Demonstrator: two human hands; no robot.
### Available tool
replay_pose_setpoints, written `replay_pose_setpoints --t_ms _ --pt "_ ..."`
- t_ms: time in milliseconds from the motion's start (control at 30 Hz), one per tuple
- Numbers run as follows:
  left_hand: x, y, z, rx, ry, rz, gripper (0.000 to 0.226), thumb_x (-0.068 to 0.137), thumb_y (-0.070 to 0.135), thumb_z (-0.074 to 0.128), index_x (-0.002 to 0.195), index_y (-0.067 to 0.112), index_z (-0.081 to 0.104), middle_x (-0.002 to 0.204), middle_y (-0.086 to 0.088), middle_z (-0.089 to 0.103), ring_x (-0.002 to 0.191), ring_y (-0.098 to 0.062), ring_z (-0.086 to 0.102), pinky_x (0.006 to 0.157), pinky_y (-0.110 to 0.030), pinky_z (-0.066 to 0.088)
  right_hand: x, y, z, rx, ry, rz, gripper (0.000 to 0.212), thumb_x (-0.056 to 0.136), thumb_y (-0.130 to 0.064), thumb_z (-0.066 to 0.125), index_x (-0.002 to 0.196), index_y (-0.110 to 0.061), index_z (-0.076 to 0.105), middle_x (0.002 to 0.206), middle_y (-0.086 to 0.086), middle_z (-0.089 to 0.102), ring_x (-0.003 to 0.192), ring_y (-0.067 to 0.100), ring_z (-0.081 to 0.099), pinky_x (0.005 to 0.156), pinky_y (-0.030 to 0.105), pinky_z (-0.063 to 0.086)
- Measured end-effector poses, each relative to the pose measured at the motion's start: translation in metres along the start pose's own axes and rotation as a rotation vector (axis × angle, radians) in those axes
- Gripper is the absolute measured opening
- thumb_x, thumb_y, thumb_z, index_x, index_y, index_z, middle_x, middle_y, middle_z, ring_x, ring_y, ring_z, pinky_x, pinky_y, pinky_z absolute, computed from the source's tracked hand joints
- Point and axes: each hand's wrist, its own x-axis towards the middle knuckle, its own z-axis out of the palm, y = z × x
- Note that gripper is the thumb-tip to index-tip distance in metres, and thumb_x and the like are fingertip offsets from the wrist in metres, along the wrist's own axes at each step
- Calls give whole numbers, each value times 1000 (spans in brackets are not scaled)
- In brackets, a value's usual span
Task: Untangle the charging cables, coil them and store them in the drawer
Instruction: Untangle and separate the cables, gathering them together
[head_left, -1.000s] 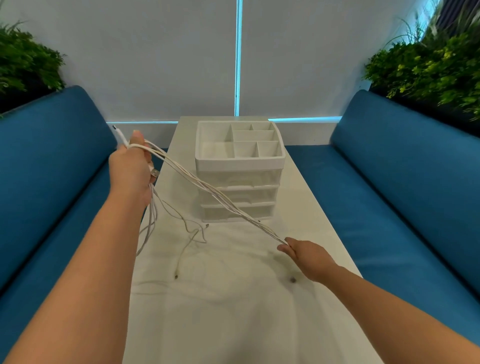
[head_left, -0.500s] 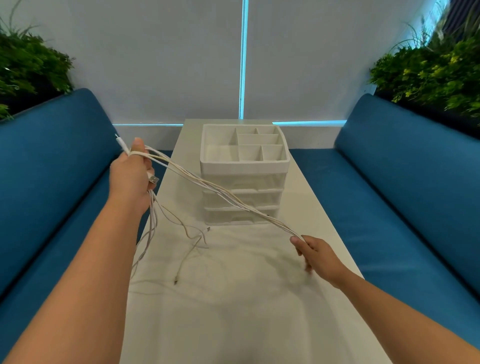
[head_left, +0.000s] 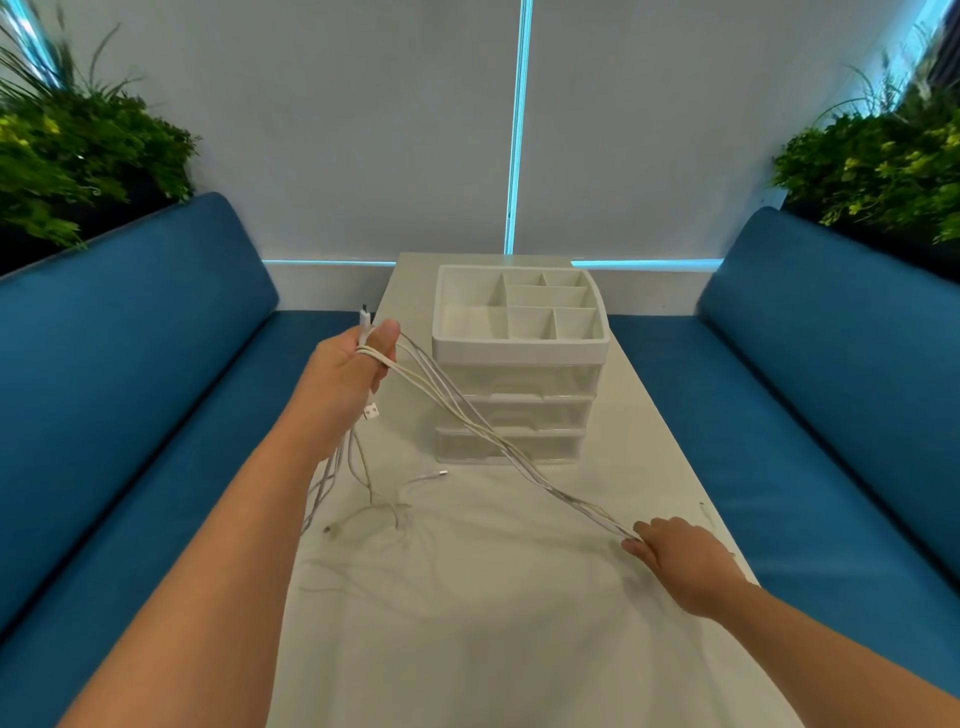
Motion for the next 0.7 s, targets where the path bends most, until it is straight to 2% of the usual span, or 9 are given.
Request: replay_pose_setpoints --t_ms 133,233,300,367,433,500,600,700 --pt "-6 -1 8 56 -10 -5 47 98 53 47 69 17 47 67 -2 40 61 -13 34 60 -28 32 5 -4 -2 -241 -50 35 41 104 -47 19 116 -27 52 102 -5 56 97 16 50 82 29 37" --pt "-6 -1 11 40 13 -27 48 98 54 47 74 12 53 68 -3 43 62 -14 37 60 -28 33 10 -6 -6 -251 -116 50 33 105 -42 26 121 -25 50 112 0 56 107 20 51 88 31 40" --pt "-1 -1 7 -22 83 -75 47 97 55 49 76 13 55 67 -1 46 63 -14 40 60 -30 34 12 -5 -5 -56 -119 37 33 104 -46 26 96 -25 50 94 -2 54 97 21 54 81 32 40" --pt "5 -2 0 -108 164 -103 44 95 56 51 74 18 54 62 3 45 61 -15 39 60 -32 33 12 -4 -4 240 -10 42 40 102 -50 27 76 -22 41 75 -4 52 79 21 54 73 34 41" --pt "9 -3 -5 -153 222 -115 43 94 57 52 70 21 53 58 6 44 60 -15 39 61 -33 33 11 -5 -8 372 36 26 39 101 -49 31 74 -22 39 69 -5 50 68 17 49 67 30 39" --pt "10 -4 -5 -199 270 -123 41 95 54 52 70 22 54 58 7 44 58 -13 38 59 -32 32 12 -9 -12 465 -11 8 38 101 -48 35 74 -22 41 68 -6 49 64 13 44 64 27 37" --pt "9 -4 -3 -270 338 -150 38 97 52 51 74 22 54 64 5 45 58 -11 39 56 -29 33 13 -14 -20 632 -5 36 48 96 -55 40 75 -13 44 68 -2 45 64 14 41 65 32 44" --pt "10 -4 -6 -255 435 -185 37 99 50 47 75 22 52 68 3 46 60 -10 41 56 -28 36 11 -22 -29 789 74 59 51 90 -62 40 73 -15 36 68 -1 36 65 15 35 62 33 37"
